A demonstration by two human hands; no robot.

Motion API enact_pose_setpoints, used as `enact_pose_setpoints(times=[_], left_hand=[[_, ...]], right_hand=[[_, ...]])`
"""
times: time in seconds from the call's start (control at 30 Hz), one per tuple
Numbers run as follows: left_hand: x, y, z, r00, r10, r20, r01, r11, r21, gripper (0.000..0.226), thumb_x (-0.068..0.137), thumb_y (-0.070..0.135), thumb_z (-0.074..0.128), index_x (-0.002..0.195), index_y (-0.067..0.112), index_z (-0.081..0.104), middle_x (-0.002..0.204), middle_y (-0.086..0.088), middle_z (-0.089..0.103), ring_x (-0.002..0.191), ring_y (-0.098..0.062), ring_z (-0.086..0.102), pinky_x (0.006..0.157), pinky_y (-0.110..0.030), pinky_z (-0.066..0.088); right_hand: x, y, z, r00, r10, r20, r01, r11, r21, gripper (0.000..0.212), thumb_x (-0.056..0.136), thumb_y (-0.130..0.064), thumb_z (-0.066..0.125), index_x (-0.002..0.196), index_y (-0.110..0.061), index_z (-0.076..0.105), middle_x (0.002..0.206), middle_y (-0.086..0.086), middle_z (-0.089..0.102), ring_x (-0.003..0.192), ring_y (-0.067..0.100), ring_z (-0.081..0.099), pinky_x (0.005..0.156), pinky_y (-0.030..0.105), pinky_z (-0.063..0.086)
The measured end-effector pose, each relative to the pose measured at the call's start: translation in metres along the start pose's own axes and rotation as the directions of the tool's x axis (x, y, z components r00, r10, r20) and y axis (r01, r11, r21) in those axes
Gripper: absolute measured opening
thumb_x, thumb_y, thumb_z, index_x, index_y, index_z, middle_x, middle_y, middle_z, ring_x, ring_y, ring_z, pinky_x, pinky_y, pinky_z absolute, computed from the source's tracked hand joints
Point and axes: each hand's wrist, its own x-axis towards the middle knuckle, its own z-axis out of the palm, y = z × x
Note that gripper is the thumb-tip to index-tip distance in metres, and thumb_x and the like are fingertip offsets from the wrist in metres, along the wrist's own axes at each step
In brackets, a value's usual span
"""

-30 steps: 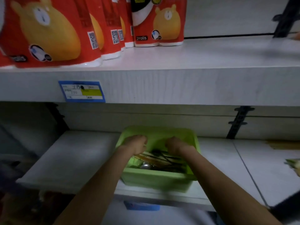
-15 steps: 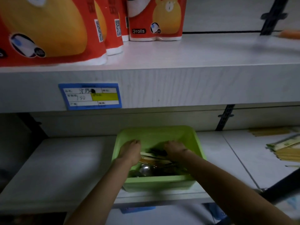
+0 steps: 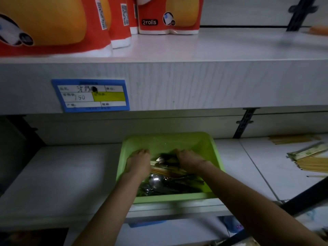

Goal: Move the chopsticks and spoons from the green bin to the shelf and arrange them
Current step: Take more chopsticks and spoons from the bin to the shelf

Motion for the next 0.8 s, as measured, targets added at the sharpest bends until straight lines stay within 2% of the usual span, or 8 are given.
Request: enact_pose_setpoints(times=[0.13,0.27,0.37,0.5,0.8], left_hand=[[-0.004,0.001,0.0,1.0,-0.011,0.003,0.011,1.0,0.011,0.029,0.088,0.0,0.044,0.116,0.006,0.05,0.121,-0.011,0.056,0.112,-0.026,0.053,0.085,-0.033,0.044],[-0.009,0.001,-0.002,1.0,-0.017,0.015,0.017,1.0,0.01,0.028,0.089,0.003,0.046,0.117,0.006,0.049,0.12,-0.01,0.056,0.111,-0.025,0.052,0.086,-0.033,0.045],[-0.011,0.001,-0.003,1.0,-0.024,0.019,0.024,1.0,0.009,0.027,0.089,0.003,0.047,0.115,0.006,0.05,0.119,-0.009,0.058,0.109,-0.025,0.054,0.085,-0.033,0.045],[-0.013,0.001,-0.005,0.999,-0.024,0.024,0.024,1.0,0.0,0.025,0.089,0.007,0.048,0.114,0.006,0.051,0.119,-0.01,0.058,0.109,-0.026,0.054,0.084,-0.033,0.045],[-0.013,0.002,-0.006,0.999,-0.03,0.037,0.029,0.999,0.016,0.026,0.089,0.005,0.048,0.115,0.005,0.051,0.119,-0.011,0.058,0.109,-0.026,0.055,0.085,-0.034,0.045]], right_hand=[[0.001,0.003,0.005,1.0,0.005,0.003,-0.005,0.998,0.065,0.04,0.094,-0.012,0.041,0.133,-0.008,0.034,0.126,0.022,0.054,0.114,0.037,0.055,0.089,0.04,0.046],[0.006,0.002,0.007,0.999,0.039,-0.007,-0.038,0.996,0.075,0.031,0.093,-0.013,0.045,0.12,-0.001,0.053,0.124,0.023,0.057,0.114,0.037,0.054,0.091,0.038,0.045],[0.01,0.001,0.008,0.999,0.053,-0.011,-0.052,0.997,0.052,0.027,0.091,-0.009,0.047,0.114,0.001,0.057,0.121,0.023,0.058,0.113,0.037,0.054,0.091,0.04,0.046],[0.014,0.004,0.012,0.997,0.079,-0.012,-0.078,0.997,0.012,0.027,0.09,-0.008,0.052,0.116,0.0,0.057,0.122,0.021,0.058,0.114,0.035,0.055,0.093,0.039,0.047],[0.019,0.01,0.016,0.995,0.082,0.049,-0.083,0.996,0.028,0.028,0.093,-0.011,0.048,0.118,-0.001,0.055,0.121,0.021,0.06,0.111,0.034,0.058,0.09,0.036,0.048]])
